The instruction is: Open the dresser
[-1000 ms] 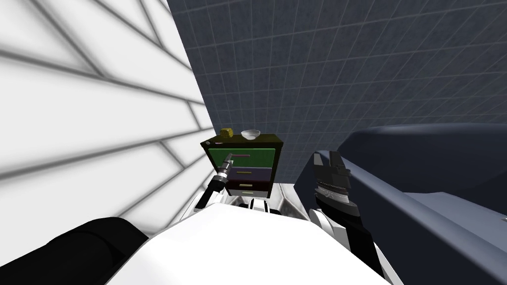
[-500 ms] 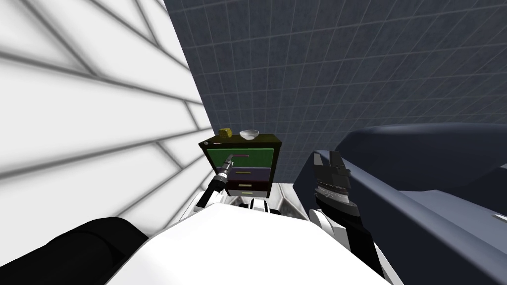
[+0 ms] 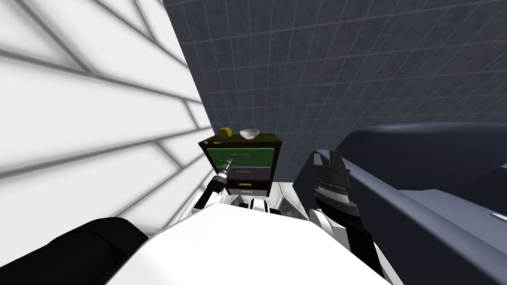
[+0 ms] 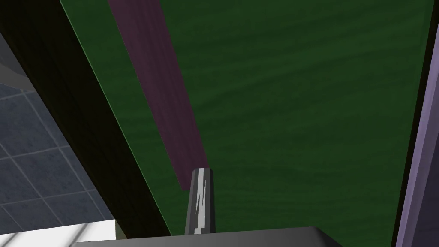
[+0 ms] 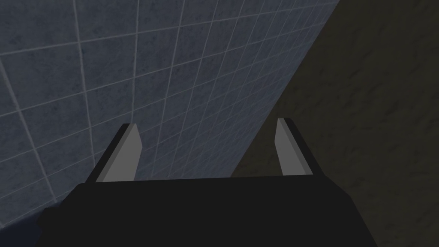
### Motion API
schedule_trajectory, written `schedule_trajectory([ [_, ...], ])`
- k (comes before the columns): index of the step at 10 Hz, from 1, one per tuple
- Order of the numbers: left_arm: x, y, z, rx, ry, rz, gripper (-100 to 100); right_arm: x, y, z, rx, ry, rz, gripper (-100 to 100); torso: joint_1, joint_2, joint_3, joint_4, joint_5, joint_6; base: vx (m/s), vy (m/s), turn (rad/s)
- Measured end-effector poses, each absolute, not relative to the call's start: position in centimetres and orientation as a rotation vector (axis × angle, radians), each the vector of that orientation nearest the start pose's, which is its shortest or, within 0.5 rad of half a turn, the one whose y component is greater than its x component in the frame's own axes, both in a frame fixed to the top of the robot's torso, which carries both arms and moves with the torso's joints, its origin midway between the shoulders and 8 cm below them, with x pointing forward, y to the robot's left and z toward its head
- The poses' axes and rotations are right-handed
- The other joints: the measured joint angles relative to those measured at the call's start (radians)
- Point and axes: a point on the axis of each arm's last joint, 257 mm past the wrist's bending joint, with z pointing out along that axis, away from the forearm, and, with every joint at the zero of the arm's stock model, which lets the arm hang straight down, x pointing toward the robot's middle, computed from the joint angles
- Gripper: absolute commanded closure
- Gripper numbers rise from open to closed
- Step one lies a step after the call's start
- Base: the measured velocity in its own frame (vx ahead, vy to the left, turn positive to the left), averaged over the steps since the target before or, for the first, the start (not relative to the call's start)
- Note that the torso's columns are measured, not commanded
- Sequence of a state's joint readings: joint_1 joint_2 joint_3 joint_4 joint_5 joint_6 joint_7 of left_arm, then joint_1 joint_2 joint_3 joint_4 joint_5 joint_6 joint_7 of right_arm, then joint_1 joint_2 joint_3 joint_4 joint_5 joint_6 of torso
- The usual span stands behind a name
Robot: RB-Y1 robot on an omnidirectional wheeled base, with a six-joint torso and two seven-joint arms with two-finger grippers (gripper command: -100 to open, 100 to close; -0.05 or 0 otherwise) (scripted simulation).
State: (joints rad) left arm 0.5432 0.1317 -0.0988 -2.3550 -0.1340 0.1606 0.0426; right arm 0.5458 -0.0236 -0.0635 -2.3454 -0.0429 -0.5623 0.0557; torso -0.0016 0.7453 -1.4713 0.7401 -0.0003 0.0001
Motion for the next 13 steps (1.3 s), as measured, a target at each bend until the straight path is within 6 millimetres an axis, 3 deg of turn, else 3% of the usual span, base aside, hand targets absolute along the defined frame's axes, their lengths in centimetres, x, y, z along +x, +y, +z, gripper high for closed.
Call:
schedule_trajectory([
  [3, 39.4, 25.5, -10.8, -1.008, 1.195, -1.076, 100, 31.2, -30.0, 5.2, 0.564, 0.559, 1.219, 0, 0.0, -0.007, -0.004, -0.002, 0.0, 0.0, -0.17, -0.02, 0.014],
  [4, 39.4, 25.5, -10.8, -1.008, 1.195, -1.077, -100, 31.2, -30.0, 5.2, 0.564, 0.559, 1.219, 0, 0.001, -0.014, -0.009, -0.004, 0.0, 0.0, 0.077, 0.016, -0.041],
  [11, 38.7, 25.9, -10.3, -1.028, 1.205, -1.055, -100, 31.2, -30.0, 5.2, 0.564, 0.559, 1.218, 0, 0.001, -0.004, -0.002, -0.001, 0.0, 0.0, 0.141, -0.003, -0.018],
  [12, 38.7, 25.9, -10.3, -1.029, 1.205, -1.054, 100, 31.2, -30.0, 5.2, 0.564, 0.559, 1.219, 0, 0.002, -0.004, -0.003, -0.001, 0.0, 0.0, 0.013, -0.002, 0.002],
  [13, 38.7, 25.9, -10.3, -1.029, 1.205, -1.055, 100, 31.2, -30.0, 5.2, 0.564, 0.559, 1.219, 0, 0.002, -0.003, -0.002, -0.001, 0.001, 0.0, -0.125, 0.014, 0.025],
])
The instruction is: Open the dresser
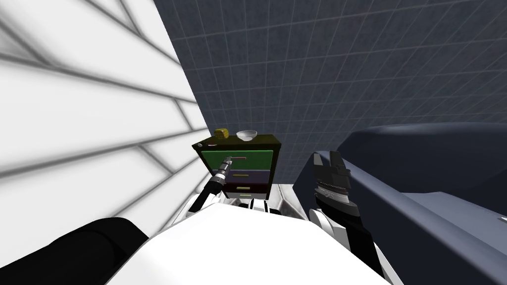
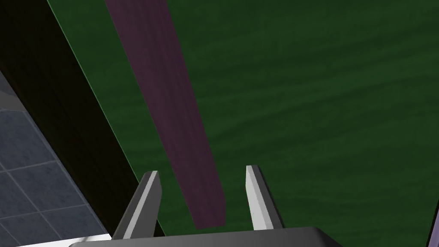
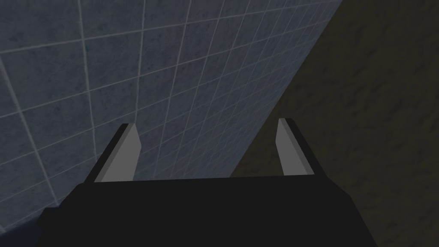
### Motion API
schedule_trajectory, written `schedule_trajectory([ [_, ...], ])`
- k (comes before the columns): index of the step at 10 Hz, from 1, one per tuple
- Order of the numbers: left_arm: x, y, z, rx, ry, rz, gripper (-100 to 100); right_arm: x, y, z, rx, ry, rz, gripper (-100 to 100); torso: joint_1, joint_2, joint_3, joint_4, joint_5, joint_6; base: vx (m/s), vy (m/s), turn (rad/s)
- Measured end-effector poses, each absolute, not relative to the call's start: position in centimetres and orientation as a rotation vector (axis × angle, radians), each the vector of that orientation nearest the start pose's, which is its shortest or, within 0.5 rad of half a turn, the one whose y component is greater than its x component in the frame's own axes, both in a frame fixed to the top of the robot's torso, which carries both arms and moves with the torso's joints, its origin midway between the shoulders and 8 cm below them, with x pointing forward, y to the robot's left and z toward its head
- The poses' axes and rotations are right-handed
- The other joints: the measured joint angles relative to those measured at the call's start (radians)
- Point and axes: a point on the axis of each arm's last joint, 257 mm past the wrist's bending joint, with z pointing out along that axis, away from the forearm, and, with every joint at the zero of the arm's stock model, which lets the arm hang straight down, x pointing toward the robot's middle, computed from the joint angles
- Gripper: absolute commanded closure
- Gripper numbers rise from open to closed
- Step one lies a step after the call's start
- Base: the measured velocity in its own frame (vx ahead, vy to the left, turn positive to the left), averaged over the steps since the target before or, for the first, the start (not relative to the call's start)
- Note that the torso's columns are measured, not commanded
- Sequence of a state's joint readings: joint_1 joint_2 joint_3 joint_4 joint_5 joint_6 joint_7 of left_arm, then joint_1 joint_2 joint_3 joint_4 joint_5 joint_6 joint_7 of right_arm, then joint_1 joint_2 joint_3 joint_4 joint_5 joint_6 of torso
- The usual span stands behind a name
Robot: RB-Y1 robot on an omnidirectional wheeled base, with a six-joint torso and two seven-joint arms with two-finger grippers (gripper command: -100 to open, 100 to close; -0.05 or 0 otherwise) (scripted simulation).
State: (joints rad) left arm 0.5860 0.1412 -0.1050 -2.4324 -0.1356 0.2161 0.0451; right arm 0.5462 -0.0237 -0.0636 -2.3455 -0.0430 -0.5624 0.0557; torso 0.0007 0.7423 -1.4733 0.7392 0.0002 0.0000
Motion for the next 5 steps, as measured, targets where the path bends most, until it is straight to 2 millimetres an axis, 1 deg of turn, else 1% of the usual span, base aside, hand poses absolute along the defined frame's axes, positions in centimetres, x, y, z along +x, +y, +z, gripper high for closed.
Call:
schedule_trajectory([
  [1, 38.51, 25.74, -9.67, -1.019, 1.197, -1.065, 100, 31.19, -29.96, 5.22, 0.564, 0.559, 1.219, 0, 0.002, 0.004, 0.003, -0.002, 0.002, -0.001, -0.21, -0.009, 0.011],
  [3, 38.15, 25.53, -9.82, -1.023, 1.206, -1.065, 100, 31.2, -29.95, 5.22, 0.564, 0.559, 1.219, 0, 0.001, 0.0, 0.0, 0.0, 0.0, -0.002, -0.171, -0.04, 0.024],
  [4, 37.94, 25.52, -9.96, -1.026, 1.211, -1.062, 100, 31.19, -29.96, 5.22, 0.564, 0.559, 1.219, 0, -0.001, -0.004, -0.003, 0.0, -0.001, -0.001, -0.079, -0.025, 0.01],
  [5, 37.9, 25.55, -10.22, -1.031, 1.216, -1.059, 100, 31.19, -29.96, 5.21, 0.564, 0.559, 1.219, 0, -0.001, -0.01, -0.006, -0.001, -0.001, 0.0, -0.123, 0.0, 0.019],
])
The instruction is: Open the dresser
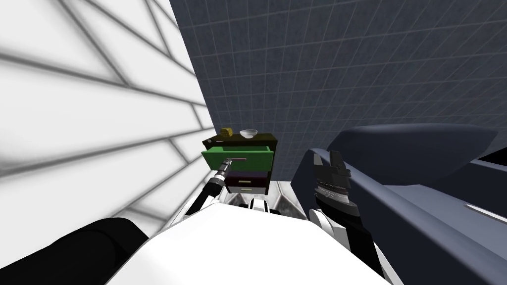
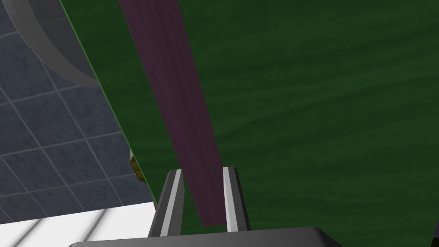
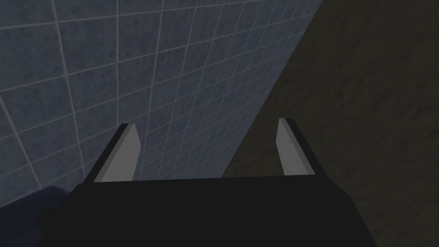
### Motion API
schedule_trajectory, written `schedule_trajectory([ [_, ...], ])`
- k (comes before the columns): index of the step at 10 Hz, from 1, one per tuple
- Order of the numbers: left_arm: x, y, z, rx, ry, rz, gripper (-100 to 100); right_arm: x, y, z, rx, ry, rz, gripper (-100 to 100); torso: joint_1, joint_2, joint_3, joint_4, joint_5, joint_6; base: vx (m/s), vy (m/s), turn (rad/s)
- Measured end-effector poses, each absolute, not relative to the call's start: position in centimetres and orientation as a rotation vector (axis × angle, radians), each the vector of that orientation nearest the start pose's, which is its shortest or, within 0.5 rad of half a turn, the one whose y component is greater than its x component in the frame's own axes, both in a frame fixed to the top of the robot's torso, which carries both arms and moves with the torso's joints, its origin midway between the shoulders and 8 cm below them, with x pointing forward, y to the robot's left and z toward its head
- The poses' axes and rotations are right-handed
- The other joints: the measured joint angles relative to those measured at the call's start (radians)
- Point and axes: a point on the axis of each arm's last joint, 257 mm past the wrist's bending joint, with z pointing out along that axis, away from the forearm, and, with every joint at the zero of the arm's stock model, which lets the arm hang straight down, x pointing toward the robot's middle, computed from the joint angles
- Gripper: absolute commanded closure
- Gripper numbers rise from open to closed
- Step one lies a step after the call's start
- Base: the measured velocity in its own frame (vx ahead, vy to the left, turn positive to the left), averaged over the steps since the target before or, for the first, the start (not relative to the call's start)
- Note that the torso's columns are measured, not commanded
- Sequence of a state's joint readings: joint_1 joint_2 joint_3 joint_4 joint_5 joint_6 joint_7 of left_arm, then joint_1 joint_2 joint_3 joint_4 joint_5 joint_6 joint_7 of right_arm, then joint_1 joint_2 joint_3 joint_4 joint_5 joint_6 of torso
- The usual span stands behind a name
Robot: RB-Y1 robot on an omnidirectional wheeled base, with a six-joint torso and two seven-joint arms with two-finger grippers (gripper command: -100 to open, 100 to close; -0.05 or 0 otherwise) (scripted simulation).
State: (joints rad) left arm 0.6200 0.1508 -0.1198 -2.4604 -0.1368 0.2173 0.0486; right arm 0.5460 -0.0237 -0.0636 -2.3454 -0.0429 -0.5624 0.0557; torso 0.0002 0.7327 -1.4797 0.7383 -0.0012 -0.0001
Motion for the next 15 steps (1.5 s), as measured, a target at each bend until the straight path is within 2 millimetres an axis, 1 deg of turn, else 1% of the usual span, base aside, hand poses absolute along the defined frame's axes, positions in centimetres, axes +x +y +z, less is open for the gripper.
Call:
schedule_trajectory([
  [2, 37.7, 25.3, -10.0, -1.026, 1.216, -1.066, 100, 31.2, -30.0, 5.2, 0.564, 0.559, 1.219, 0, 0.0, 0.007, 0.005, -0.001, 0.002, 0.0, -0.192, -0.011, 0.024],
  [3, 37.5, 25.2, -9.9, -1.024, 1.218, -1.068, -100, 31.2, -30.0, 5.2, 0.564, 0.559, 1.219, 0, 0.0, 0.008, 0.006, -0.001, 0.002, -0.001, -0.099, -0.01, -0.004],
  [6, 38.0, 25.4, -8.8, -1.027, 1.218, -1.065, -100, 31.2, -30.0, 5.2, 0.564, 0.559, 1.219, 0, 0.0, -0.002, -0.002, -0.002, 0.001, 0.001, 0.004, 0.001, -0.011],
  [10, 38.8, 25.6, -6.3, -1.025, 1.213, -1.062, -100, 31.2, -30.0, 5.2, 0.564, 0.559, 1.219, 0, 0.0, 0.008, 0.005, 0.0, 0.001, 0.0, -0.012, -0.001, -0.014],
  [13, 39.1, 25.8, -5.6, -1.045, 1.227, -1.052, -100, 31.2, -30.0, 5.2, 0.564, 0.559, 1.219, 0, -0.003, 0.012, 0.006, 0.007, -0.003, -0.001, -0.016, -0.004, -0.009],
  [14, 39.2, 25.8, -5.7, -1.051, 1.232, -1.049, 0, 31.2, -30.0, 5.2, 0.564, 0.559, 1.219, 0, -0.003, 0.011, 0.007, 0.005, -0.002, -0.001, 0.0, 0.0, 0.0],
  [15, 39.2, 25.9, -6.0, -1.055, 1.235, -1.047, 0, 31.2, -30.0, 5.2, 0.564, 0.559, 1.219, 0, -0.002, 0.009, 0.006, 0.003, -0.001, 0.0, 0.0, 0.0, 0.0],
])
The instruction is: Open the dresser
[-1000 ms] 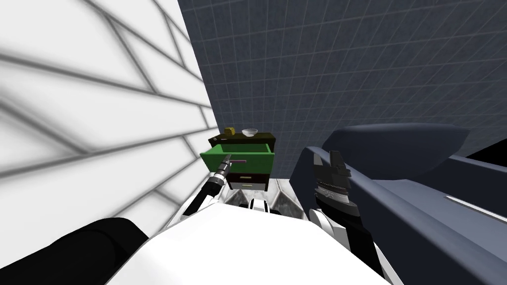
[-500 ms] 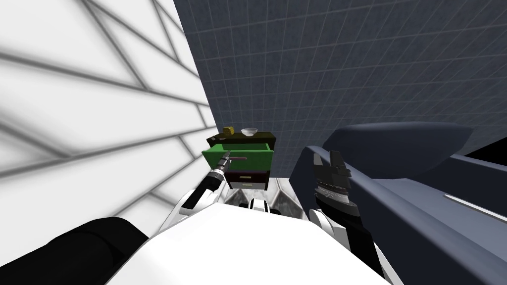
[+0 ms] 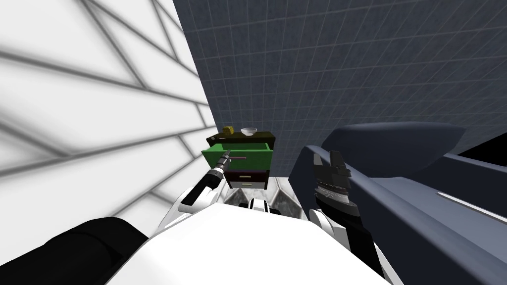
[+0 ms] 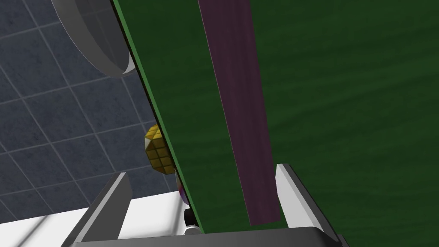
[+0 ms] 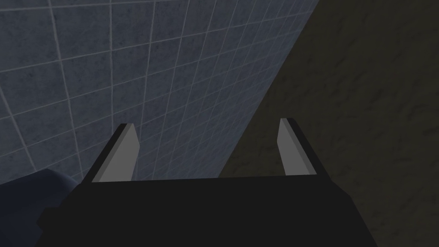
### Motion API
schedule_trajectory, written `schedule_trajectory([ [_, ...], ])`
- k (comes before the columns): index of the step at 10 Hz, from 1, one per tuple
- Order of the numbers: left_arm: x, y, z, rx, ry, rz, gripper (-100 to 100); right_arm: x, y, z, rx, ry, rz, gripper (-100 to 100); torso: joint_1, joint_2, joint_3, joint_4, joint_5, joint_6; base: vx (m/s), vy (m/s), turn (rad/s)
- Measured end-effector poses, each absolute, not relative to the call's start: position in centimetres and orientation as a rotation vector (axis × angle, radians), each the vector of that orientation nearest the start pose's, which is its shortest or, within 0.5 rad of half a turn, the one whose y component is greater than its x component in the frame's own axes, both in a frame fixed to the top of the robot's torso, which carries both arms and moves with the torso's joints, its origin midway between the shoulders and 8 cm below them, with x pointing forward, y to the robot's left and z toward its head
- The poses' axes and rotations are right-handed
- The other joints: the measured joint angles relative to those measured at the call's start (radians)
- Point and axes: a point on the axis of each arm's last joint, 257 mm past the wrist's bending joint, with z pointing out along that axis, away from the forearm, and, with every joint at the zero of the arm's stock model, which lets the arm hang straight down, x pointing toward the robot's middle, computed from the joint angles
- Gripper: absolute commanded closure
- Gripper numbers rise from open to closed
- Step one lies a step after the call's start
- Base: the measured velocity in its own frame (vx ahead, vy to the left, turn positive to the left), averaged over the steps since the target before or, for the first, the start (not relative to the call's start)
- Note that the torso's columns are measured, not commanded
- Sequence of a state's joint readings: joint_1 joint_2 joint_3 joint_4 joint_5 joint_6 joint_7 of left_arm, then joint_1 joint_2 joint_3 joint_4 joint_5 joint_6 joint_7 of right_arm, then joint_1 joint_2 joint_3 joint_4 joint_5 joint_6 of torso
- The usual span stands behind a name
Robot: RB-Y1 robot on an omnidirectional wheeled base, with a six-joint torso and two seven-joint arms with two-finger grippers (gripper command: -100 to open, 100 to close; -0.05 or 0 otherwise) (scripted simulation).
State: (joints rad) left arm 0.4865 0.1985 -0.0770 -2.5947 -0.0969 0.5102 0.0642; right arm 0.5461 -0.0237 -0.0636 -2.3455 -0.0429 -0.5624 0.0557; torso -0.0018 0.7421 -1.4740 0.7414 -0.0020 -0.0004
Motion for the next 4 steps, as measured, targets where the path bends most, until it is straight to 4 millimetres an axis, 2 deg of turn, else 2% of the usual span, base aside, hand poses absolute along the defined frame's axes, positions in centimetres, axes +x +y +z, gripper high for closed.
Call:
schedule_trajectory([
  [4, 39.19, 25.92, -6.32, -1.063, 1.241, -1.042, 0, 31.19, -29.96, 5.21, 0.564, 0.559, 1.219, 0, 0.001, -0.004, -0.002, -0.003, 0.002, 0.0, 0.0, 0.0, 0.0],
])
